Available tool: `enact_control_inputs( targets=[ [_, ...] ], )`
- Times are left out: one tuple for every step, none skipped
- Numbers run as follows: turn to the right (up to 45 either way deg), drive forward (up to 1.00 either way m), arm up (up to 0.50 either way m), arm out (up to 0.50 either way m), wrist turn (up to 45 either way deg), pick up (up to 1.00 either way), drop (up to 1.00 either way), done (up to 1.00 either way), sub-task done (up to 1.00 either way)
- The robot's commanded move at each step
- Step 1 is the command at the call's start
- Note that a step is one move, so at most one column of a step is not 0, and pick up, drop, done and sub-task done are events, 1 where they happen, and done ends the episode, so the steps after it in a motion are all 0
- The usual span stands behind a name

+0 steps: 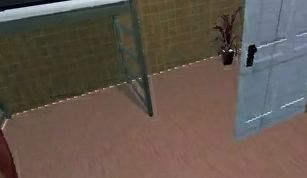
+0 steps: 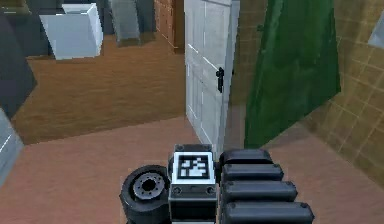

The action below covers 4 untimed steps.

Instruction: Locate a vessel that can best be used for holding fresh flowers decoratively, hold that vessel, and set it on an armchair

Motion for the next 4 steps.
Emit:
enact_control_inputs(
  targets=[
    [-45.0,0.00,0.00,0.00,0.0,0.00,0.00,0.00,0.00],
    [-45.0,0.00,0.00,0.00,0.0,0.00,0.00,0.00,0.00],
    [-39.0,0.00,0.00,0.00,0.0,0.00,0.00,0.00,0.00],
    [45.0,0.00,0.00,0.00,0.0,0.00,0.00,0.00,0.00]
  ],
)
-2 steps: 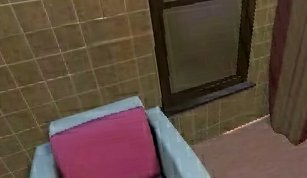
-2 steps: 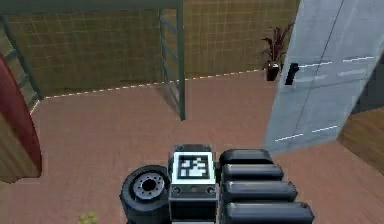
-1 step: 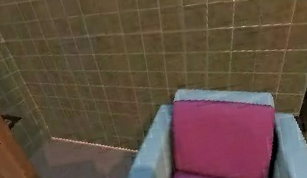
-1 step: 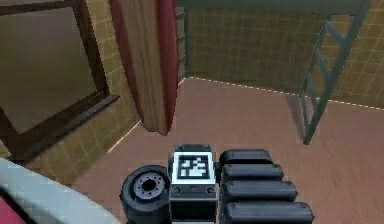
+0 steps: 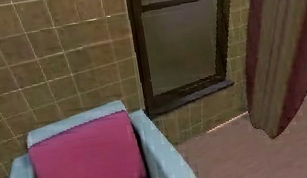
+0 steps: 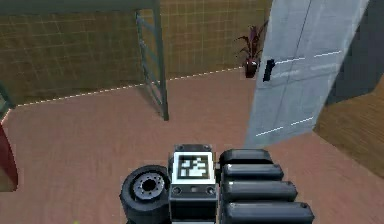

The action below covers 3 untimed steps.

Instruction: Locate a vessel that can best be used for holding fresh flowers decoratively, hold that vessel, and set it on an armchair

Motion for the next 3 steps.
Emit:
enact_control_inputs(
  targets=[
    [45.0,0.00,0.00,0.00,0.0,0.00,0.00,0.00,0.00],
    [45.0,0.00,0.00,0.00,0.0,0.00,0.00,0.00,0.00],
    [-45.0,0.00,0.00,0.00,0.0,0.00,0.00,0.00,0.00]
  ],
)
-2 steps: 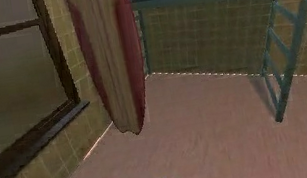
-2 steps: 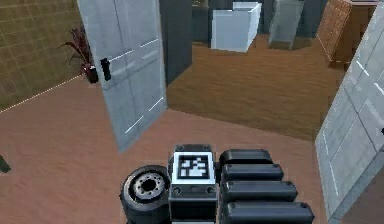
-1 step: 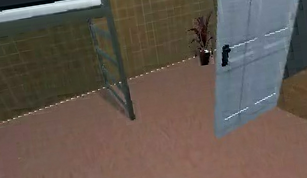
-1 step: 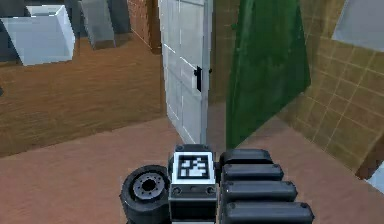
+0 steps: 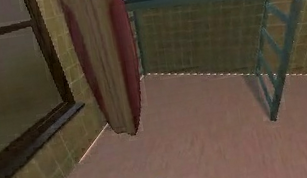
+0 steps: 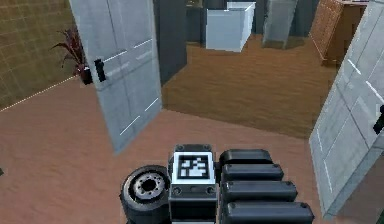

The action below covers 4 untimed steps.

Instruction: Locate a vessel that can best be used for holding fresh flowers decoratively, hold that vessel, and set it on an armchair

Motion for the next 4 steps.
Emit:
enact_control_inputs(
  targets=[
    [-45.0,0.00,0.00,0.00,0.0,0.00,0.00,0.00,0.00],
    [-45.0,0.00,0.00,0.00,0.0,0.00,0.00,0.00,0.00],
    [-3.0,0.00,0.00,0.00,0.0,0.00,0.00,0.00,0.00],
    [-45.0,0.00,0.00,0.00,0.0,0.00,0.00,0.00,0.00]
  ],
)
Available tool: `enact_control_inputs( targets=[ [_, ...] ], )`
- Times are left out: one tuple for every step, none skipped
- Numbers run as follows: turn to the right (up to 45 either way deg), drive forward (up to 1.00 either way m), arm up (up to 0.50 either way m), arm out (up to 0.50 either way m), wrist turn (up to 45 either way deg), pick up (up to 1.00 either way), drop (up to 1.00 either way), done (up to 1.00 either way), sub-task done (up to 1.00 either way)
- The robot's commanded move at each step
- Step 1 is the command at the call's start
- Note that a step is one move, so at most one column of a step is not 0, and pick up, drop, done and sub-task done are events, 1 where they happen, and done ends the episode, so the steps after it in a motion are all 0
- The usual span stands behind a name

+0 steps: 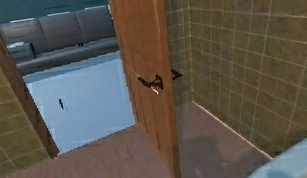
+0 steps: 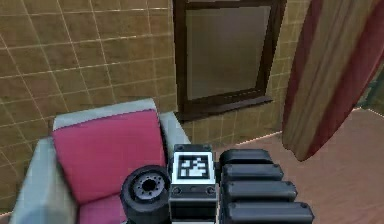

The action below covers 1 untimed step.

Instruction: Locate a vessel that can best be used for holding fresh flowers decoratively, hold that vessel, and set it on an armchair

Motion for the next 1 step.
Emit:
enact_control_inputs(
  targets=[
    [-3.0,0.00,0.00,0.00,0.0,0.00,0.00,0.00,0.00]
  ],
)
